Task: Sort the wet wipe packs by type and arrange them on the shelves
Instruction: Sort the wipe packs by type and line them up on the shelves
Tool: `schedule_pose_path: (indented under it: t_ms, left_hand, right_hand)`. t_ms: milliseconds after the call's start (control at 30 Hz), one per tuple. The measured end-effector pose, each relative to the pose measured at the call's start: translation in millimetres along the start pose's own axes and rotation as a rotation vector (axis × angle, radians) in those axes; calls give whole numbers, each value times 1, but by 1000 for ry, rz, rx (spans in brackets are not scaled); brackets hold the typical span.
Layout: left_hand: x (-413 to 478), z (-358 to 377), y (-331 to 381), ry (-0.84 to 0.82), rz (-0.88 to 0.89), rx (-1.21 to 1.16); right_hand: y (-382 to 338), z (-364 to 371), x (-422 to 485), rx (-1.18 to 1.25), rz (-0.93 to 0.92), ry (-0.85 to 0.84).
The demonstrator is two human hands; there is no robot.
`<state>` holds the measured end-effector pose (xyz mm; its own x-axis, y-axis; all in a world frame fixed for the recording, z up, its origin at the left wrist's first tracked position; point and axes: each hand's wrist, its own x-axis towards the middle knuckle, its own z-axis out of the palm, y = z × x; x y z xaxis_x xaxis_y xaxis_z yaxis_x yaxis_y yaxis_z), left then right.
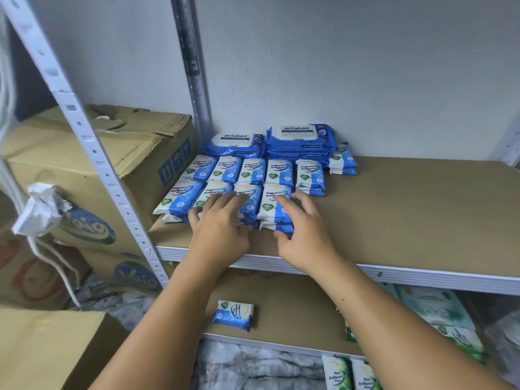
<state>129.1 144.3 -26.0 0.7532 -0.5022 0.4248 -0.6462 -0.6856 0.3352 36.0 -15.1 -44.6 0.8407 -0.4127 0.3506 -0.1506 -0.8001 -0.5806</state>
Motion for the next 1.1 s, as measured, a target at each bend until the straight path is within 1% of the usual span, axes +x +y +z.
schedule_pose_path:
  t_ms: [200,300,367,400,433,500,600,667,767,833,933,1033,1100]
  left_hand:
    - [-28,-12,7,-13,-35,-118]
    - [-51,-16,10,82,-40,-263]
    - [-68,-23,12,138,-94,-368]
    - [-74,-27,14,117,-144,-404]
    - [-80,-30,13,59,-186,-427]
    - [-91,-33,8,-37,-208,-411]
    - [-97,-28,-7,-92,-192,-342]
    - [-95,-18,-19,-162,-210,-318]
    - [-95,11,-38,-331,-178,-218]
    - [-98,41,-56,-474,-165,-111]
    - [-103,86,-86,-664,-211,16]
    - [-109,130,-116,-726,-344,1]
    - [-110,161,-130,-726,-374,-42]
  right_hand:
    - [-9,-28,-28,-39,-44,23]
    - [-8,-36,-46,-54,-67,58]
    - [-9,-40,-61,-49,-92,79]
    - [-9,-41,-69,-42,-111,80]
    - [-9,-41,-76,-35,-128,68]
    - [-8,-38,-91,-34,-144,-5]
    - [-2,-28,-103,-115,-155,-239]
    - [8,-21,-104,-202,-155,-377]
    - [32,-5,-100,-285,-38,-508]
    - [50,9,-97,-340,37,-603]
    - [79,30,-87,-399,125,-758]
    - [112,50,-70,-425,177,-821]
    - [137,63,-57,-458,208,-826]
